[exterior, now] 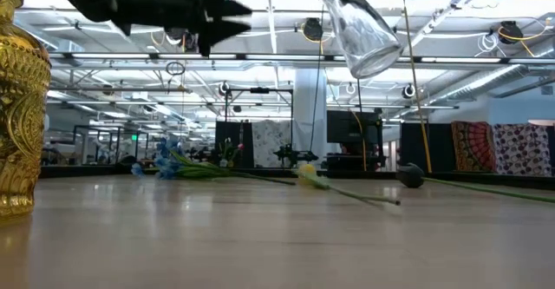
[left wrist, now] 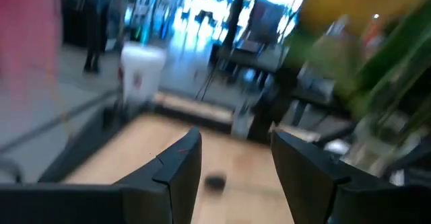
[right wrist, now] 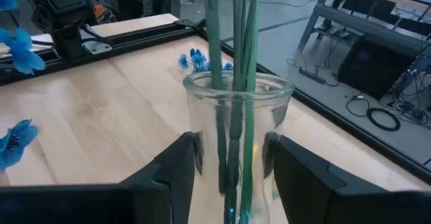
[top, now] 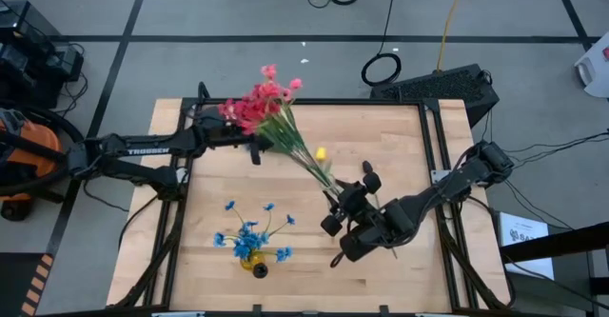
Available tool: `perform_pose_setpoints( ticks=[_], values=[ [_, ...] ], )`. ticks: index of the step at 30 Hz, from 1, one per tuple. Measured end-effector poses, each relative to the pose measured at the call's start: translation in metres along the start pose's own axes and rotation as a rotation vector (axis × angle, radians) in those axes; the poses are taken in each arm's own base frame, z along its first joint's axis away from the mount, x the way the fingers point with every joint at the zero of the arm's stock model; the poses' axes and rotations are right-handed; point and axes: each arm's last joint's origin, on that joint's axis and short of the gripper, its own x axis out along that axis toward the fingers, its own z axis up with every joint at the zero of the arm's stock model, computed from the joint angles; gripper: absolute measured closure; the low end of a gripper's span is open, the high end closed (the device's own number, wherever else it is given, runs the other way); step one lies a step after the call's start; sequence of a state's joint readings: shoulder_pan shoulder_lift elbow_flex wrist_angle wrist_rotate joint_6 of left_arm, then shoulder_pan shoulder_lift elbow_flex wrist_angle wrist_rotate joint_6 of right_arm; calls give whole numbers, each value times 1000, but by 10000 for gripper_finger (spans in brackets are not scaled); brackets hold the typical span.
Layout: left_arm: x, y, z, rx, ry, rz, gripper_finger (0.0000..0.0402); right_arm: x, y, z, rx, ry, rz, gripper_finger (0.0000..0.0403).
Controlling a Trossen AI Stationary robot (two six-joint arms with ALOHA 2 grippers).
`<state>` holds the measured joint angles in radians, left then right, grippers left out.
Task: Sort flowers into vase by color
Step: Put the yellow tulip into the transparent vase
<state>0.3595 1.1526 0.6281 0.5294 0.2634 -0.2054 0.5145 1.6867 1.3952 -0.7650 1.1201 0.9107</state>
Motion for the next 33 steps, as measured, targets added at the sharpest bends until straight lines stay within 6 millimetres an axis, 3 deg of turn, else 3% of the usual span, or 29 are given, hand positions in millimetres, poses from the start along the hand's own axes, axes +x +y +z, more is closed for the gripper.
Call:
perform_pose_setpoints(
  ticks=[3, 13, 19, 22, 26, 33],
  values=[
    [0, -3, 10, 27, -88, -47, 217, 4, -1, 1, -11, 24, 5, 241],
    [8, -28, 36, 44, -141, -163, 217, 33, -13, 12, -87, 46, -65, 241],
    [11, -35, 35, 28, -81, -181, 217, 50, -19, 19, 58, 72, -71, 241],
    [11, -34, 31, 17, -38, -173, 217, 52, -21, 21, 49, 43, -102, 241],
    [11, -33, 28, 10, -9, -160, 217, 51, -22, 8, 27, 25, -133, 241],
    [10, -32, 24, -3, 46, -145, 217, 51, -26, -35, 131, 52, -150, 241]
  ],
)
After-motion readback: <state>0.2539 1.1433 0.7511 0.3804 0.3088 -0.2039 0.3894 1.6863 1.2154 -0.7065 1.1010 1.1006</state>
